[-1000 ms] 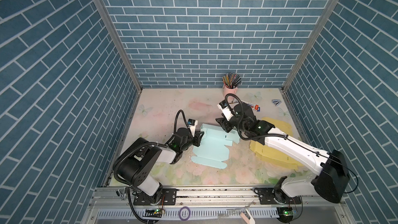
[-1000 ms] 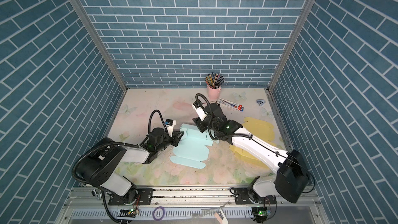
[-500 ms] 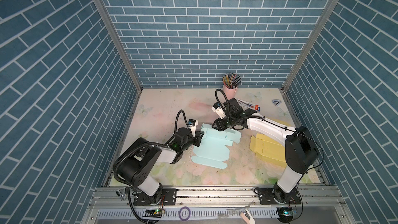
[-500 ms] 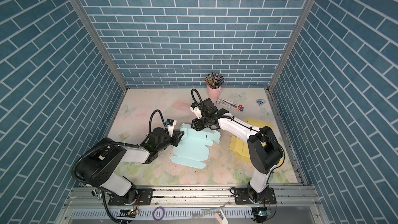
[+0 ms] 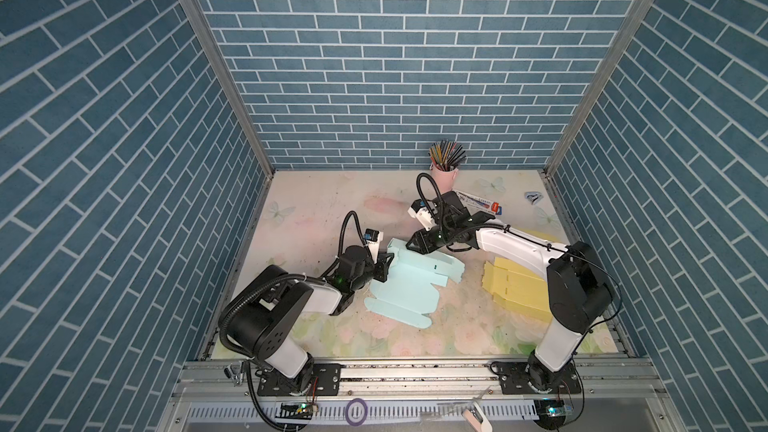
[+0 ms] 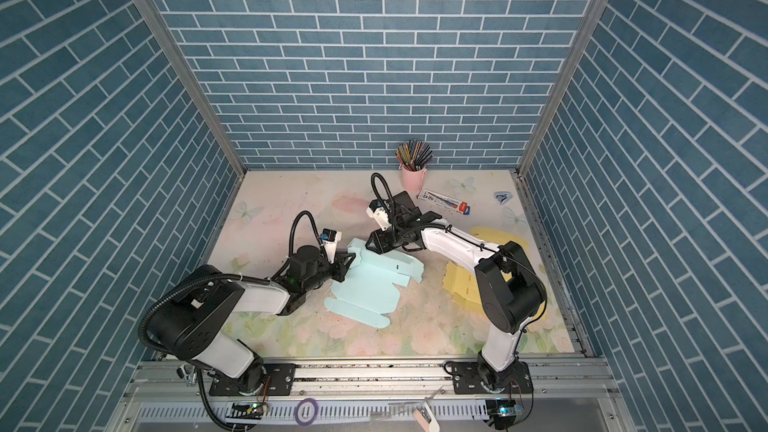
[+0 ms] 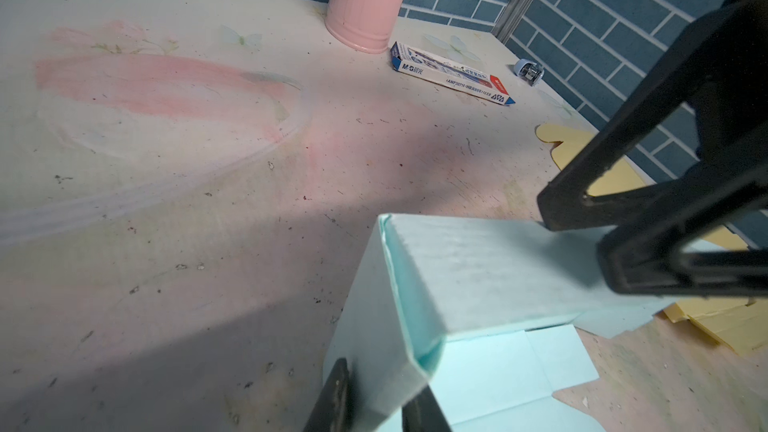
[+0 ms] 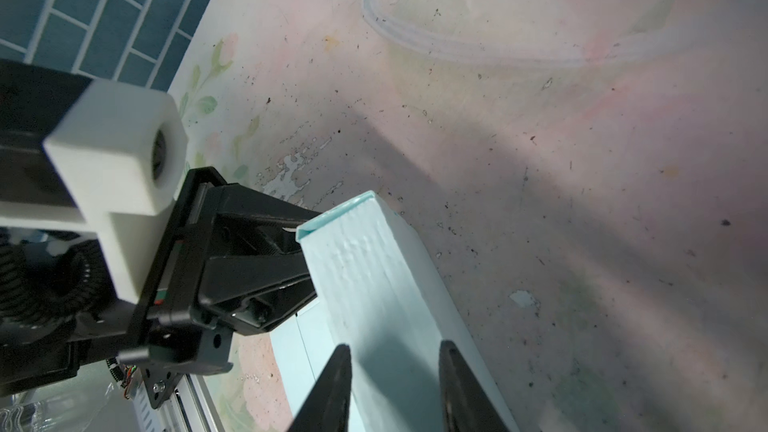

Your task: Fold the paper box

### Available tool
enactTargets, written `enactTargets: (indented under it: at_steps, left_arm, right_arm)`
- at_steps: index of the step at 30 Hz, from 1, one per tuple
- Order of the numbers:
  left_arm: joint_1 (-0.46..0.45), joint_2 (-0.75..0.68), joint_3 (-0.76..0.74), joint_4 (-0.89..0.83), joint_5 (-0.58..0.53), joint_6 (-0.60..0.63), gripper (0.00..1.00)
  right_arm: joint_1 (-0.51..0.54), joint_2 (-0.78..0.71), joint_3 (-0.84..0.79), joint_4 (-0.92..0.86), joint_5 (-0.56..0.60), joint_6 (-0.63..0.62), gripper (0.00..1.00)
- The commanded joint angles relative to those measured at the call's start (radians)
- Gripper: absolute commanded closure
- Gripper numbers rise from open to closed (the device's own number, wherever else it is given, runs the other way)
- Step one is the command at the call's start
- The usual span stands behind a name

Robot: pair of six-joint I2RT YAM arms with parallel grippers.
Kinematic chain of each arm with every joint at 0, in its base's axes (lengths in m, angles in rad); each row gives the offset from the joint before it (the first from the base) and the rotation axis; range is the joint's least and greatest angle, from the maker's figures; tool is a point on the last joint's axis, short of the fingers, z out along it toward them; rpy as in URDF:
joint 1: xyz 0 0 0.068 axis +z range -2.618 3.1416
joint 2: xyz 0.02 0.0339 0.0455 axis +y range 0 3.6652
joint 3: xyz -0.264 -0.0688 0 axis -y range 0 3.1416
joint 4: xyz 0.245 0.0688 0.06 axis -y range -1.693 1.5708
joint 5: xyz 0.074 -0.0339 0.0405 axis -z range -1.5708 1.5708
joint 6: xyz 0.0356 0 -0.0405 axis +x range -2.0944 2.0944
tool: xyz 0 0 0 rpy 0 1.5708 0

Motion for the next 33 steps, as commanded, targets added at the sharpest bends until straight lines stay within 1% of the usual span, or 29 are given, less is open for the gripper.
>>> enactTargets:
  at_steps: [1, 5, 10, 13, 17, 20, 23, 25, 30, 33]
  left_arm:
    - [-0.012, 0.017, 0.028, -0.005, -0.03, 0.024, 0.75]
    - [-0.02, 0.025, 0.038, -0.003, -0.042, 0.033, 0.73]
    - [-0.034, 0.02, 0.04, -0.014, -0.067, 0.047, 0.73]
    - [-0.046, 0.014, 0.042, -0.025, -0.092, 0.059, 0.75]
    - [-0.063, 0.017, 0.045, -0.031, -0.115, 0.075, 0.8]
    - [-0.077, 0.013, 0.051, -0.042, -0.136, 0.087, 0.79]
    - [-0.083, 0.013, 0.051, -0.038, -0.152, 0.092, 0.76]
    - [-0.084, 0.017, 0.051, -0.032, -0.157, 0.091, 0.75]
    - [-0.086, 0.036, 0.054, -0.004, -0.161, 0.087, 0.75]
    - [-0.086, 0.038, 0.051, 0.005, -0.166, 0.087, 0.79]
  right_arm:
    - [0.005, -0.008, -0.054, -0.012, -0.058, 0.077, 0.64]
    - [0.012, -0.015, -0.089, 0.043, -0.088, 0.13, 0.65]
    - [0.02, -0.008, -0.094, 0.056, -0.091, 0.149, 0.66]
    - [0.025, -0.01, -0.098, 0.075, -0.102, 0.171, 0.66]
    - [0.035, -0.008, -0.106, 0.101, -0.105, 0.2, 0.66]
    - [0.047, -0.01, -0.115, 0.113, -0.098, 0.217, 0.67]
    - [0.053, -0.012, -0.126, 0.116, -0.085, 0.226, 0.67]
    - [0.054, -0.013, -0.134, 0.126, -0.082, 0.236, 0.67]
    - [0.057, -0.016, -0.144, 0.137, -0.068, 0.252, 0.68]
    - [0.057, -0.019, -0.145, 0.137, -0.056, 0.257, 0.68]
